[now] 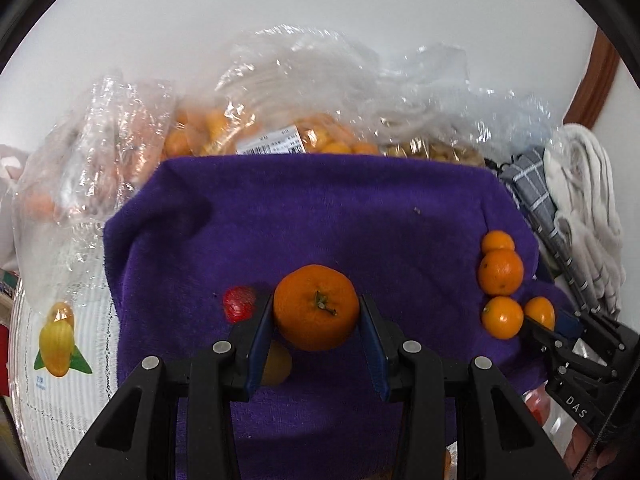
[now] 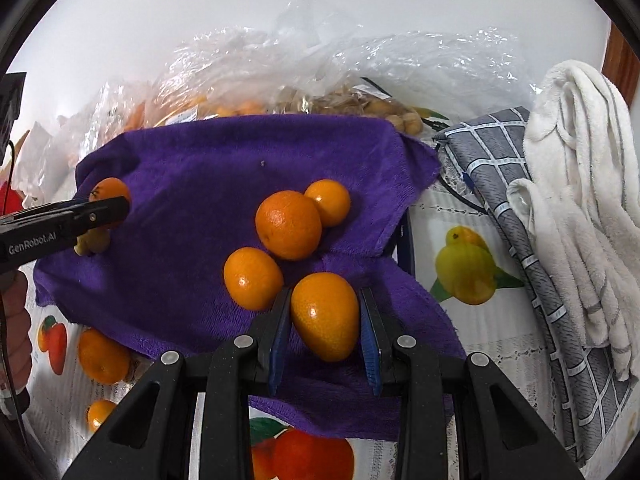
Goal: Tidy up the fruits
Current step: 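Open both tools to drop the mandarins onto the towel, then withdraw both open tools from the towel toward the fruit pile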
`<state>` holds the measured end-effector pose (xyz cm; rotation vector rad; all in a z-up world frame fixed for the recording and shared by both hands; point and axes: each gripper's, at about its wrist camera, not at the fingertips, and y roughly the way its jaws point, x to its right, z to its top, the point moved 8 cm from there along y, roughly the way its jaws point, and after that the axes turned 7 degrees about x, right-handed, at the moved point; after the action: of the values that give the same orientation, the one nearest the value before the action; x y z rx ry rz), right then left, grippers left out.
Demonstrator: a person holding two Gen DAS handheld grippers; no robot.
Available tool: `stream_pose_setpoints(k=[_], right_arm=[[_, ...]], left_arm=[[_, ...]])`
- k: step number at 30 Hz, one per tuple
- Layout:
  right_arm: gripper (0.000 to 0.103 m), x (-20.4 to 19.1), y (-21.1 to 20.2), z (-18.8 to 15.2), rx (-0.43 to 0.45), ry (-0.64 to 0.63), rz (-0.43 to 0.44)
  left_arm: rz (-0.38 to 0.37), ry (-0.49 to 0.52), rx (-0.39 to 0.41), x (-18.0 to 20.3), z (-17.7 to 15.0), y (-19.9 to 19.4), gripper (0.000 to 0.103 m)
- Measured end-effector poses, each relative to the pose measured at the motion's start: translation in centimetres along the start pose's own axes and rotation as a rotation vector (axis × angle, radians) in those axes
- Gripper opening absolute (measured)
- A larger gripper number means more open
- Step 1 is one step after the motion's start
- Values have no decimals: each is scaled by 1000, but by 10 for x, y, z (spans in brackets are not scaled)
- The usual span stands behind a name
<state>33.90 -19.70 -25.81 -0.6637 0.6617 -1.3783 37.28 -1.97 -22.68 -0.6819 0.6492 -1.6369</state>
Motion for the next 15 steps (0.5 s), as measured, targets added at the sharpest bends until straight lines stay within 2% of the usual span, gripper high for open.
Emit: stream_pose_setpoints(k=[7, 10, 13, 15], right_arm=[[33, -4, 0, -1, -18, -16, -17], [42, -3, -6, -2, -19, -20, -22], [48, -4, -15, -4, -25, -15, -24], [58, -3, -26, -4, -15, -15, -46]], left_arm=[[-19, 7, -2, 5, -5, 3, 40], [-29, 11, 2, 8, -5, 0, 42], [-36, 8, 23, 8, -2, -12, 54], [-45, 2, 51, 9, 1, -27, 59]])
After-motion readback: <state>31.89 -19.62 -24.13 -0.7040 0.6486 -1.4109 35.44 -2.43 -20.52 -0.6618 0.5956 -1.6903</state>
